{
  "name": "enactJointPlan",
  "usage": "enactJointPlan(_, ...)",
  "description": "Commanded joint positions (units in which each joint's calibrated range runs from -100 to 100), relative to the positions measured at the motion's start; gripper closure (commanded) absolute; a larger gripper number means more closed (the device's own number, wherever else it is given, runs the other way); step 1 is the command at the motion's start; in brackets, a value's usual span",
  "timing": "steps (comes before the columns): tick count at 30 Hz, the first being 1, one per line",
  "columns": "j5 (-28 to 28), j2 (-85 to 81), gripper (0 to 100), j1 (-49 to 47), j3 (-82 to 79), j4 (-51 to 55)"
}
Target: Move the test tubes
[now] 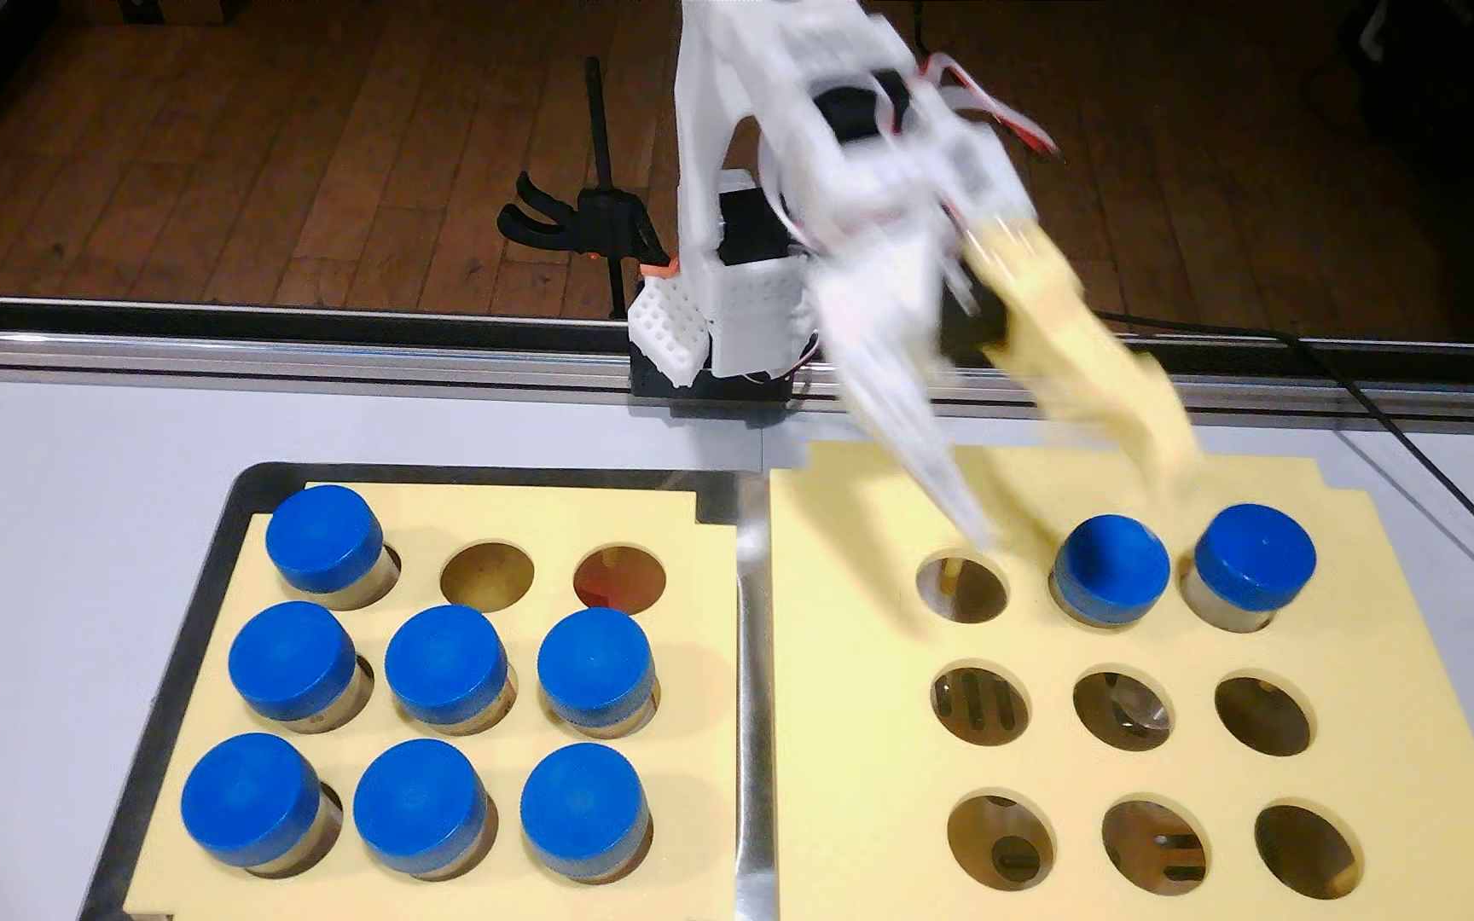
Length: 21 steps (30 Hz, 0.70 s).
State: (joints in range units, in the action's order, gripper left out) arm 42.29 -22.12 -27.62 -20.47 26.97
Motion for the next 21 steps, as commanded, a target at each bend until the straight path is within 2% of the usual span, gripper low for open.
enactJointPlan(1,0.4,-8.7,72,9.1,2.0,0.2)
enactJointPlan(9,3.7,-27.5,72,34.0,-25.3,0.1)
enactJointPlan(16,5.3,-28.6,73,41.6,-33.0,-0.3)
enactJointPlan(21,6.2,-19.3,72,42.5,-30.0,-2.6)
